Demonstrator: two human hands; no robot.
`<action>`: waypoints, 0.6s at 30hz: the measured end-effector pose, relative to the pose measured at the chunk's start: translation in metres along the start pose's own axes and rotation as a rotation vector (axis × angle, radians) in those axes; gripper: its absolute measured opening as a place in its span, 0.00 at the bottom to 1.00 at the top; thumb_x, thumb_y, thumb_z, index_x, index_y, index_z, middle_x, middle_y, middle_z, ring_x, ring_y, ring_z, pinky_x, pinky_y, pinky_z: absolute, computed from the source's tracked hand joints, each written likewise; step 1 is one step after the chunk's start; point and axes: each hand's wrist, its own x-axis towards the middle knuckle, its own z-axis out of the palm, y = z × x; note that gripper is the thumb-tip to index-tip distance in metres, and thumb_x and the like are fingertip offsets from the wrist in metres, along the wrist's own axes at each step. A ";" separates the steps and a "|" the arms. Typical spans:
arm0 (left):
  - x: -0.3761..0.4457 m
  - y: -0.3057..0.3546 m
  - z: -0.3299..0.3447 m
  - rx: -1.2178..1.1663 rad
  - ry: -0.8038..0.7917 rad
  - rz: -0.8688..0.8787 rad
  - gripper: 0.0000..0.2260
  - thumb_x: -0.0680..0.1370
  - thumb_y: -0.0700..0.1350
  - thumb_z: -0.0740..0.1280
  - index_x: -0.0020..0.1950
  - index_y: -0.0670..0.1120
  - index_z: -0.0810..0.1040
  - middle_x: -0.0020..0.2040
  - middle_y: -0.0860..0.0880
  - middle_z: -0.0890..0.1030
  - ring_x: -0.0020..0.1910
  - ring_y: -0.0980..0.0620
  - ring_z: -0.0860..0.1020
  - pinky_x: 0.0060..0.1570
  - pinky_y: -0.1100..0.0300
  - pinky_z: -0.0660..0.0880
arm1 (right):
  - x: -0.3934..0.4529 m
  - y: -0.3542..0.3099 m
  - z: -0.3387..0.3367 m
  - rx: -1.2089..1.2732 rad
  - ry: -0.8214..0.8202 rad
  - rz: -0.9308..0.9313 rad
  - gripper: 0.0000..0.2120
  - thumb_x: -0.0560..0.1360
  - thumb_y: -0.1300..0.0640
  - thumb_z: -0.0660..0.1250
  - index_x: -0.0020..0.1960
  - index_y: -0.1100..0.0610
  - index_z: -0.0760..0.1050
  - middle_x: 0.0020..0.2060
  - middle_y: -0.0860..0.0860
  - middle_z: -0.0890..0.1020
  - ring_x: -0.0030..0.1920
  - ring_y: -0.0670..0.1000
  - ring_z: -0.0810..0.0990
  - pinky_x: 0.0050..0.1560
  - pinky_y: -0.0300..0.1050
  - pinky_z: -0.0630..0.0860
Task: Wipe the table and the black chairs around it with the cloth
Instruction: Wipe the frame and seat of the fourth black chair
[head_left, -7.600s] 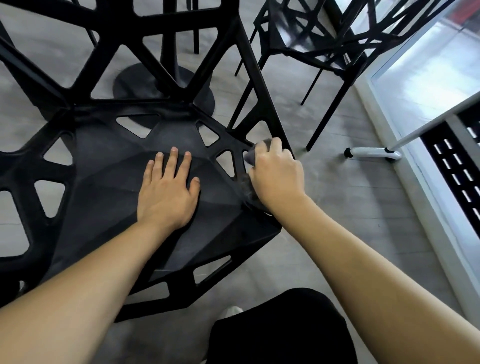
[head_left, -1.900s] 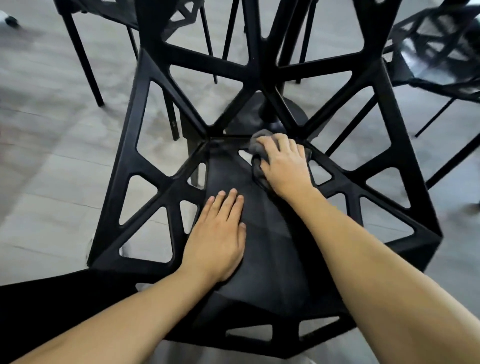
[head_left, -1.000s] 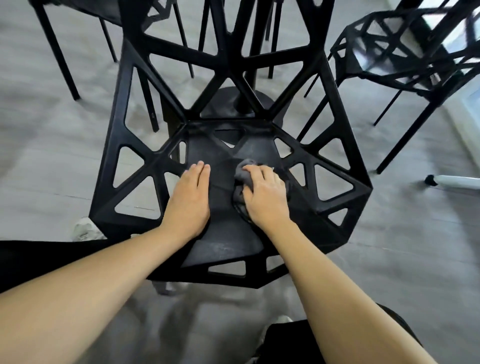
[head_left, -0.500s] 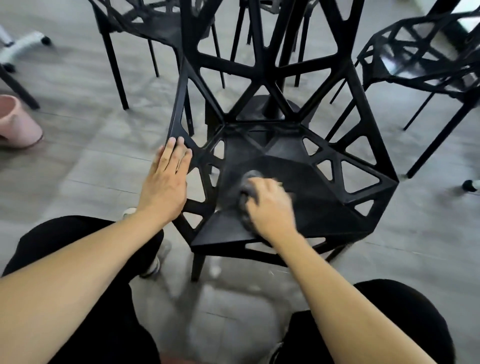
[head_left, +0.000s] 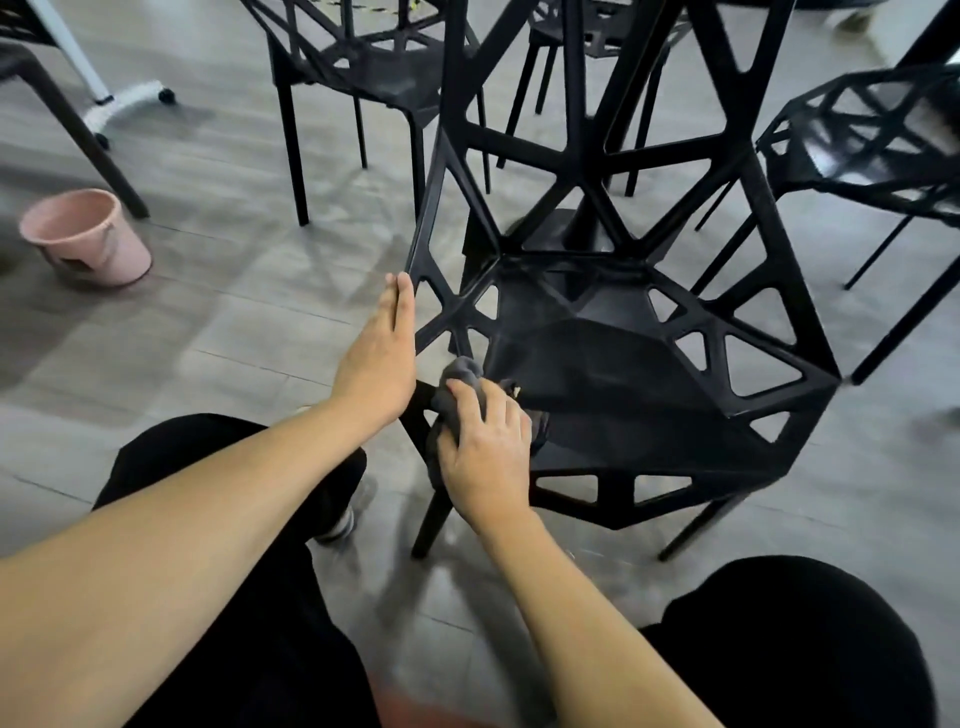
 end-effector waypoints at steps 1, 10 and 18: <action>-0.001 0.003 0.000 0.040 0.009 -0.009 0.40 0.76 0.28 0.57 0.81 0.44 0.37 0.82 0.45 0.41 0.80 0.44 0.55 0.67 0.50 0.70 | 0.001 0.001 0.001 0.003 -0.002 -0.026 0.24 0.74 0.50 0.65 0.70 0.52 0.73 0.64 0.55 0.75 0.61 0.58 0.73 0.61 0.55 0.71; 0.000 0.009 0.002 0.212 0.081 0.087 0.31 0.72 0.37 0.68 0.75 0.41 0.65 0.79 0.34 0.56 0.74 0.34 0.64 0.70 0.44 0.66 | 0.028 0.088 -0.039 -0.169 -0.004 0.298 0.20 0.73 0.52 0.72 0.64 0.52 0.75 0.57 0.56 0.77 0.54 0.62 0.76 0.54 0.59 0.73; 0.033 0.028 -0.013 0.102 0.130 0.080 0.16 0.73 0.42 0.69 0.61 0.45 0.76 0.71 0.40 0.70 0.69 0.38 0.69 0.67 0.44 0.70 | 0.063 0.091 -0.047 -0.050 -0.002 0.317 0.22 0.73 0.53 0.73 0.65 0.48 0.74 0.57 0.52 0.77 0.53 0.57 0.76 0.55 0.57 0.74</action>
